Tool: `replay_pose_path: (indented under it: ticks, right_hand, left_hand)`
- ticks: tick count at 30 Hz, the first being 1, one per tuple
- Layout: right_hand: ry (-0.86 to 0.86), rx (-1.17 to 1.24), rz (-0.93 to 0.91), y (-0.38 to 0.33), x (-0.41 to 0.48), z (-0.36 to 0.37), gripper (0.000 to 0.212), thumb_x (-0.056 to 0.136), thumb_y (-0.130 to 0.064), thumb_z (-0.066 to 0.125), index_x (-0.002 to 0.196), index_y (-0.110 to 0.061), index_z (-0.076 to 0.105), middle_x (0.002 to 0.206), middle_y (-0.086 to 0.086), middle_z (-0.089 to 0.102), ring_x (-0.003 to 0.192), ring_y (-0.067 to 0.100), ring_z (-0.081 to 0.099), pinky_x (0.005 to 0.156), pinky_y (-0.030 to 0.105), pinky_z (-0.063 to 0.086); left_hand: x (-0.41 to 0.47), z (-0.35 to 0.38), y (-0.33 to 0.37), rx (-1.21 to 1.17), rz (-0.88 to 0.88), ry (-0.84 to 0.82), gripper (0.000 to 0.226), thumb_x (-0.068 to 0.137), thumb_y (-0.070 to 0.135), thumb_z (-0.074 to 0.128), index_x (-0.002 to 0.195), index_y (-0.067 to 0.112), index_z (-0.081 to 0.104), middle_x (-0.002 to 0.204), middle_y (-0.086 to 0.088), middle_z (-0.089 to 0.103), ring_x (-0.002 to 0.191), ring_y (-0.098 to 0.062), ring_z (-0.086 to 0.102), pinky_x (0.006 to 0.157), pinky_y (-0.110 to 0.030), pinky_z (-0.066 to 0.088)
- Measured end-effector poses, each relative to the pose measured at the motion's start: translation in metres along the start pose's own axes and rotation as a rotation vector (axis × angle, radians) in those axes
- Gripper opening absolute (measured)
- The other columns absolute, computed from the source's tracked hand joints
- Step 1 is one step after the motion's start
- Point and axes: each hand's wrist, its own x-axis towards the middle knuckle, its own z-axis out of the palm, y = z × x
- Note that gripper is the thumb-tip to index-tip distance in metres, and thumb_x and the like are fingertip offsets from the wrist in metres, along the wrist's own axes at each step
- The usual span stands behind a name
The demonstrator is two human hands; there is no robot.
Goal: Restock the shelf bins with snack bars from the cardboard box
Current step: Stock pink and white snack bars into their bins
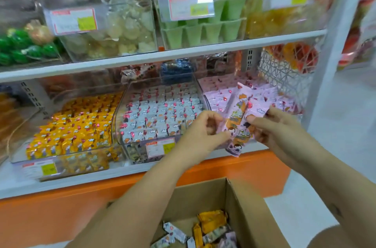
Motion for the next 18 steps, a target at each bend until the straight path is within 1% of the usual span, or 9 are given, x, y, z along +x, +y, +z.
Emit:
replay_pose_path:
  ticks: [2,3,4,6,10,12,14,16,18]
  right_hand:
    - [0.012,-0.069,-0.084,-0.004,0.008,-0.011,0.008,0.084,-0.012,0.065,0.090,-0.015,0.061,0.074,0.000,0.058,0.061,0.011,0.044,0.056,0.022,0.036]
    - [0.021,-0.109,-0.126,-0.005,0.012,-0.015,0.012,0.085,-0.012,0.065,0.095,-0.017,0.064,0.076,-0.005,0.063,0.061,0.008,0.047,0.055,0.020,0.038]
    - [0.039,-0.142,-0.163,-0.006,0.016,-0.018,0.016,0.086,-0.012,0.065,0.100,-0.020,0.065,0.079,-0.010,0.066,0.061,0.005,0.050,0.055,0.017,0.039]
    - [0.076,-0.172,-0.233,-0.010,0.025,-0.024,0.022,0.087,-0.012,0.064,0.103,-0.027,0.065,0.090,-0.012,0.071,0.071,0.003,0.059,0.059,0.015,0.043]
    - [0.101,-0.197,-0.326,-0.015,0.043,-0.037,0.029,0.088,-0.010,0.064,0.109,-0.030,0.058,0.105,-0.010,0.068,0.097,0.010,0.064,0.077,0.024,0.050]
    - [0.102,-0.201,-0.333,-0.015,0.053,-0.046,0.028,0.089,-0.012,0.063,0.109,-0.030,0.056,0.106,-0.010,0.067,0.098,0.011,0.062,0.079,0.026,0.049]
    - [0.107,-0.221,-0.332,-0.011,0.061,-0.053,0.026,0.090,-0.014,0.062,0.108,-0.031,0.056,0.106,-0.012,0.066,0.096,0.013,0.062,0.076,0.027,0.048]
    - [0.122,-0.253,-0.323,-0.005,0.067,-0.059,0.025,0.090,-0.019,0.062,0.109,-0.034,0.057,0.106,-0.014,0.066,0.094,0.024,0.062,0.080,0.038,0.051]
    - [0.125,-0.262,-0.306,0.001,0.072,-0.062,0.026,0.091,-0.021,0.061,0.113,-0.034,0.057,0.109,-0.015,0.065,0.095,0.027,0.063,0.085,0.041,0.052]
  left_hand:
    - [0.012,0.008,0.010,0.150,0.082,-0.042,0.048,0.087,0.012,0.066,0.118,0.038,0.041,0.100,0.005,0.057,0.087,-0.009,0.060,0.078,-0.020,0.050]
    - [0.020,0.011,0.017,0.257,0.112,-0.062,0.065,0.087,0.014,0.067,0.135,0.039,0.031,0.095,0.011,0.053,0.081,-0.004,0.057,0.072,-0.017,0.047]
    - [0.027,0.014,0.024,0.379,0.135,-0.077,0.081,0.086,0.017,0.067,0.145,0.040,0.016,0.093,0.013,0.052,0.077,-0.004,0.056,0.067,-0.017,0.046]
    - [0.043,0.018,0.035,0.565,0.180,-0.088,0.095,0.086,0.021,0.067,0.149,0.042,-0.002,0.097,0.009,0.056,0.073,-0.008,0.061,0.064,-0.022,0.049]
    - [0.073,0.023,0.054,0.623,0.257,-0.035,0.083,0.090,0.031,0.062,0.148,0.039,0.004,0.116,0.010,0.055,0.073,-0.013,0.067,0.075,-0.036,0.054]
    - [0.085,0.026,0.057,0.651,0.274,-0.010,0.071,0.092,0.037,0.056,0.146,0.037,0.010,0.121,0.012,0.051,0.075,-0.013,0.066,0.076,-0.035,0.051]
    - [0.094,0.031,0.054,0.640,0.281,0.000,0.068,0.093,0.038,0.054,0.144,0.039,0.010,0.124,0.005,0.058,0.072,-0.017,0.065,0.076,-0.039,0.053]
    - [0.100,0.035,0.048,0.665,0.284,-0.011,0.073,0.093,0.036,0.054,0.143,0.045,0.002,0.106,-0.005,0.068,0.064,-0.023,0.065,0.067,-0.045,0.055]
    - [0.102,0.038,0.043,0.741,0.284,-0.001,0.078,0.092,0.035,0.054,0.143,0.046,-0.003,0.081,-0.008,0.069,0.057,-0.022,0.062,0.058,-0.039,0.054]
